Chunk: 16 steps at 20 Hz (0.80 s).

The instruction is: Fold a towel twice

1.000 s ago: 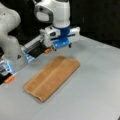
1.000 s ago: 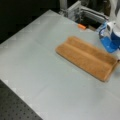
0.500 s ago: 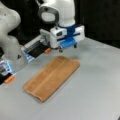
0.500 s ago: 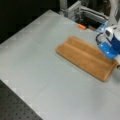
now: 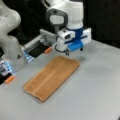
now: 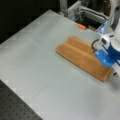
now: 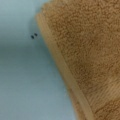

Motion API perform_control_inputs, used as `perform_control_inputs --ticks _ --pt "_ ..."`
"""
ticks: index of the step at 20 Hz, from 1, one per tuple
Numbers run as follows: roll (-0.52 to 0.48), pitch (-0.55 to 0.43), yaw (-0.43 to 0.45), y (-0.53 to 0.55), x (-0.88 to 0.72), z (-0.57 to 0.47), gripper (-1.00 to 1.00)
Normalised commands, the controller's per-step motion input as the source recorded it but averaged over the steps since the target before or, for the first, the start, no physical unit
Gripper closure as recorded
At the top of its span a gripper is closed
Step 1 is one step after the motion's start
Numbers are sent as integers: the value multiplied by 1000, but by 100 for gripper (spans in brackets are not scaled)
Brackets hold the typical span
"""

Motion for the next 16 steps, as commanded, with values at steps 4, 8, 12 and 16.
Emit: perform_control_inputs --ticks 4,8,12,16 --pt "-231 98 -38 200 314 -119 -100" --pt "-270 41 -66 172 190 -175 -100" --pt "-327 9 -35 102 144 -221 -100" --pt "-349 5 -17 13 112 -228 -100"
